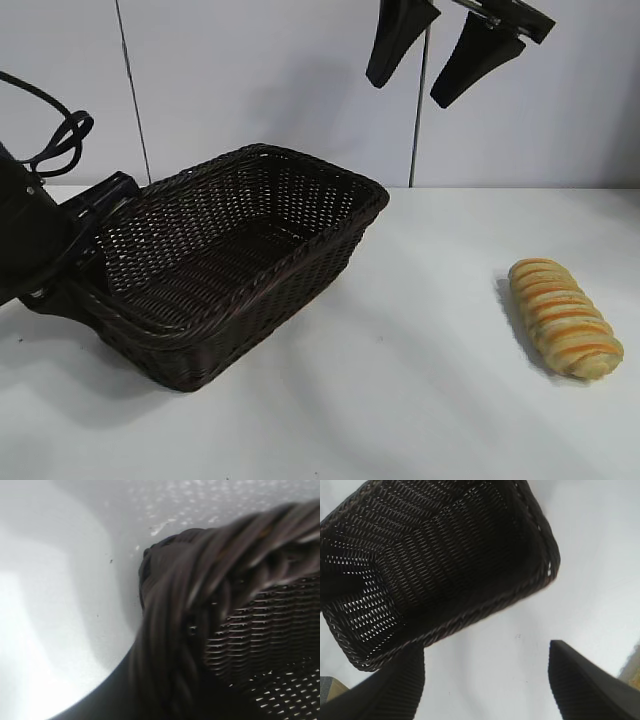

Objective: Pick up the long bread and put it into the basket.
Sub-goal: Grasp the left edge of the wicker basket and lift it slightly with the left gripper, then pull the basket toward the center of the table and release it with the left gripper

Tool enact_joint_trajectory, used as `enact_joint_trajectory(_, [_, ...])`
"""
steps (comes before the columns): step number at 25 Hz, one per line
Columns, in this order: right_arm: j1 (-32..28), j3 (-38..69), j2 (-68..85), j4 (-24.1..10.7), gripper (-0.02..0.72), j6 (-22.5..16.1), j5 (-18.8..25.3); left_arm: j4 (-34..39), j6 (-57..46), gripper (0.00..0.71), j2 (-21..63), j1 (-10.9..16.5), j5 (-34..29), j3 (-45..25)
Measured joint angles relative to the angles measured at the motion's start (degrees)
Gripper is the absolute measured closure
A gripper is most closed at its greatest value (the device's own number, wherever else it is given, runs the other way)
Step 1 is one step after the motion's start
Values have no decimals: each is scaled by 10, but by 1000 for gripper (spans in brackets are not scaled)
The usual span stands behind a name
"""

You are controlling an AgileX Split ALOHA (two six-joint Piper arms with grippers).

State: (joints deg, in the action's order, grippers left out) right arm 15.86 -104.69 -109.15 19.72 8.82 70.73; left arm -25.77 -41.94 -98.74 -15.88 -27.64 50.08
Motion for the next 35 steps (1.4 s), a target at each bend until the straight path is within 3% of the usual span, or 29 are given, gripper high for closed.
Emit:
enact_joint_trajectory(10, [0,0,0,0,197,0,0,2,88,611,39,52,-78,24])
enact_joint_trajectory(17, [0,0,0,0,197,0,0,7,174,611,33,54,-132,90])
enact_joint_trajectory(35, [0,0,0,0,197,-1,1,23,457,611,-161,54,-367,362])
